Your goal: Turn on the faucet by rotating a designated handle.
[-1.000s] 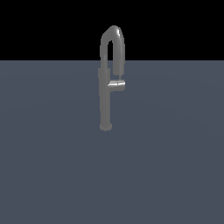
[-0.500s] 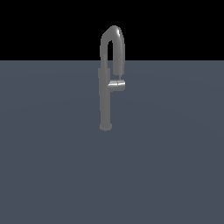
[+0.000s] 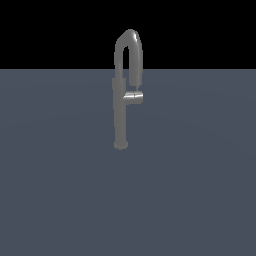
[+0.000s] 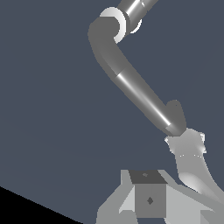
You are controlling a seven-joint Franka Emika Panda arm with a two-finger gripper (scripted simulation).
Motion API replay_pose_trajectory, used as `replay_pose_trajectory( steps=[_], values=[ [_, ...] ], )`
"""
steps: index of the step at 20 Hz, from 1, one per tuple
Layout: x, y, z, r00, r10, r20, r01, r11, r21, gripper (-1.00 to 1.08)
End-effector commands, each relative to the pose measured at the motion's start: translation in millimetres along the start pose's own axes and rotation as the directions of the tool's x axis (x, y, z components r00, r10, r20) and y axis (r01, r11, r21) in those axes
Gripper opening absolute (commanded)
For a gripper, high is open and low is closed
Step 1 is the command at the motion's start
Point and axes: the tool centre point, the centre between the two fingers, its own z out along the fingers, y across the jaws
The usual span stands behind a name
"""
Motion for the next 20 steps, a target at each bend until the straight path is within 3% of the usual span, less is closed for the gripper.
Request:
replay_pose_trajectory(
  steps=[1, 11, 20],
  values=[
    [14.5, -3.5, -1.3, 0.998, 0.032, 0.045, -0.034, 0.999, 0.035, -1.0],
    [76.0, -12.2, -0.6, 0.959, 0.146, 0.241, -0.189, 0.968, 0.164, -1.0],
    [138.3, -13.2, 10.6, 0.867, 0.224, 0.444, -0.363, 0.895, 0.257, -1.0]
  ],
)
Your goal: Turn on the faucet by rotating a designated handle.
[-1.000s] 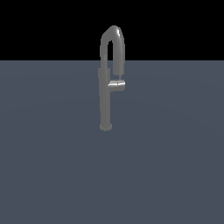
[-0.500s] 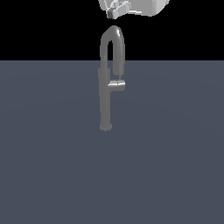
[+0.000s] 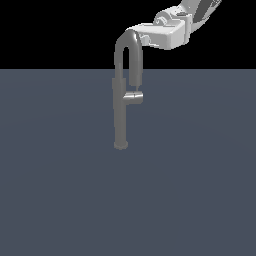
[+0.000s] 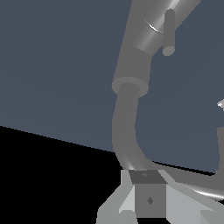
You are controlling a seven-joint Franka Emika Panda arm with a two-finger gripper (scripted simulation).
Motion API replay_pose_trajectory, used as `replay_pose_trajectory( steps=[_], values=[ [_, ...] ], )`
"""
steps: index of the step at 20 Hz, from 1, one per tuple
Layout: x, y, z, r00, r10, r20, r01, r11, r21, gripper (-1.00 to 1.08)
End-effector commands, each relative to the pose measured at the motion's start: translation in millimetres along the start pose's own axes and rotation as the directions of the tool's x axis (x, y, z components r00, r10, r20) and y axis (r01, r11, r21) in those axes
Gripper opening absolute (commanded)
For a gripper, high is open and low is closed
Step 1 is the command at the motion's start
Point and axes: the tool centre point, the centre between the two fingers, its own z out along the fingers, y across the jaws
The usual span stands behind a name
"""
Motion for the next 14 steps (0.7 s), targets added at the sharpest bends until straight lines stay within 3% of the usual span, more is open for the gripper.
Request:
replay_pose_trajectory(
  steps=[1, 8, 14],
  values=[
    [17.7, -4.3, -1.9, 0.998, 0.04, 0.057, -0.043, 0.998, 0.044, -1.0],
    [65.1, -11.8, -1.9, 0.969, 0.133, 0.208, -0.165, 0.975, 0.148, -1.0],
    [96.6, -14.2, 2.4, 0.934, 0.182, 0.308, -0.252, 0.946, 0.204, -1.0]
  ],
)
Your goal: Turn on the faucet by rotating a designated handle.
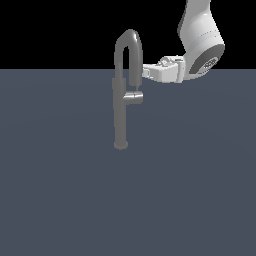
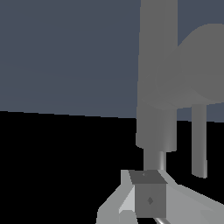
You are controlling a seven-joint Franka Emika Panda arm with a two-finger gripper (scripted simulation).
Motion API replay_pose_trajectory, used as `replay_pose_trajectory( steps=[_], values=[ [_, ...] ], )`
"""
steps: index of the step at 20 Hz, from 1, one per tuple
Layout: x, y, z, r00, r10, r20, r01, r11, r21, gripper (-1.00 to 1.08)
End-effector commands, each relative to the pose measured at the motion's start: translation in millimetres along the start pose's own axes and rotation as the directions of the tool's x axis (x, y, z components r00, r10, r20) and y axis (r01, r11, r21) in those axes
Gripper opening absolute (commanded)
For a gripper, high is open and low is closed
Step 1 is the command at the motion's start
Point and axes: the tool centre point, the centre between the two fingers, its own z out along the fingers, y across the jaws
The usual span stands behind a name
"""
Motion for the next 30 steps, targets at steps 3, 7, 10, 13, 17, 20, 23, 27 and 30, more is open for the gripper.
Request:
replay_pose_trajectory(
  steps=[3, 7, 10, 13, 17, 20, 23, 27, 30],
  values=[
    [17.0, -4.6, -0.6, 0.998, 0.039, 0.053, -0.041, 0.998, 0.044, -1.0],
    [24.1, -6.0, -0.4, 0.996, 0.054, 0.074, -0.059, 0.996, 0.061, -1.0],
    [24.2, -5.9, 0.0, 0.996, 0.054, 0.074, -0.058, 0.996, 0.061, -1.0],
    [23.3, -5.7, 0.2, 0.996, 0.051, 0.071, -0.056, 0.997, 0.059, -1.0],
    [22.2, -3.8, 0.3, 0.996, 0.051, 0.071, -0.056, 0.997, 0.059, -1.0],
    [19.3, 2.2, 0.5, 0.996, 0.051, 0.071, -0.056, 0.997, 0.059, -1.0],
    [16.1, 8.6, 0.7, 0.996, 0.051, 0.071, -0.056, 0.997, 0.059, -1.0],
    [11.8, 17.4, 1.0, 0.996, 0.051, 0.071, -0.056, 0.997, 0.059, -1.0],
    [13.1, 16.7, 0.9, 0.996, 0.052, 0.07, -0.056, 0.997, 0.062, -1.0]
  ],
)
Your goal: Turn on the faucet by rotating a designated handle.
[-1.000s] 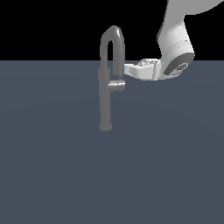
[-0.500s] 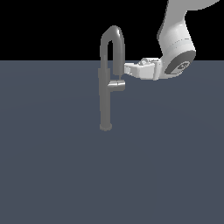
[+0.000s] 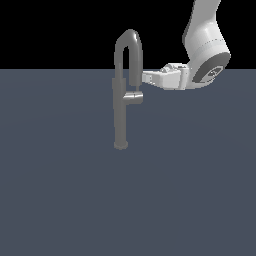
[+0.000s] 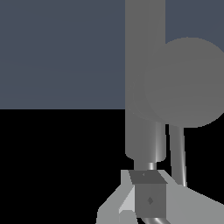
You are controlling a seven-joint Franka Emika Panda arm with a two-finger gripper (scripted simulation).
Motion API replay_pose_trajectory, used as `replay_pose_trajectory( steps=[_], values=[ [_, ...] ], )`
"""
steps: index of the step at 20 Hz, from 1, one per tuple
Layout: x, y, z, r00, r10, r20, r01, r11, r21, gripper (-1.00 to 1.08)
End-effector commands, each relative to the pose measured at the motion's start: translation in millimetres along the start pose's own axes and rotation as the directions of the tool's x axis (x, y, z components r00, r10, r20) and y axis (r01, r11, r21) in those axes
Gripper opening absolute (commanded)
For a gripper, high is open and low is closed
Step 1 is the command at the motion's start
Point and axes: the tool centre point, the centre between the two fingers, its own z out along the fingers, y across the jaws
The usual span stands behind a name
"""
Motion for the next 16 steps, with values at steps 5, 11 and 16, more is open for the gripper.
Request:
replay_pose_trajectory(
  steps=[5, 11, 16],
  values=[
    [-0.3, 13.0, -0.1, 1.0, 0.0, 0.001, 0.0, 1.0, -0.001, -1.0],
    [-0.6, 29.3, -0.1, 1.0, 0.0, 0.001, 0.0, 1.0, -0.002, -1.0],
    [-0.1, 32.0, -0.1, 1.0, -0.006, -0.003, 0.006, 1.0, 0.002, -1.0]
  ],
)
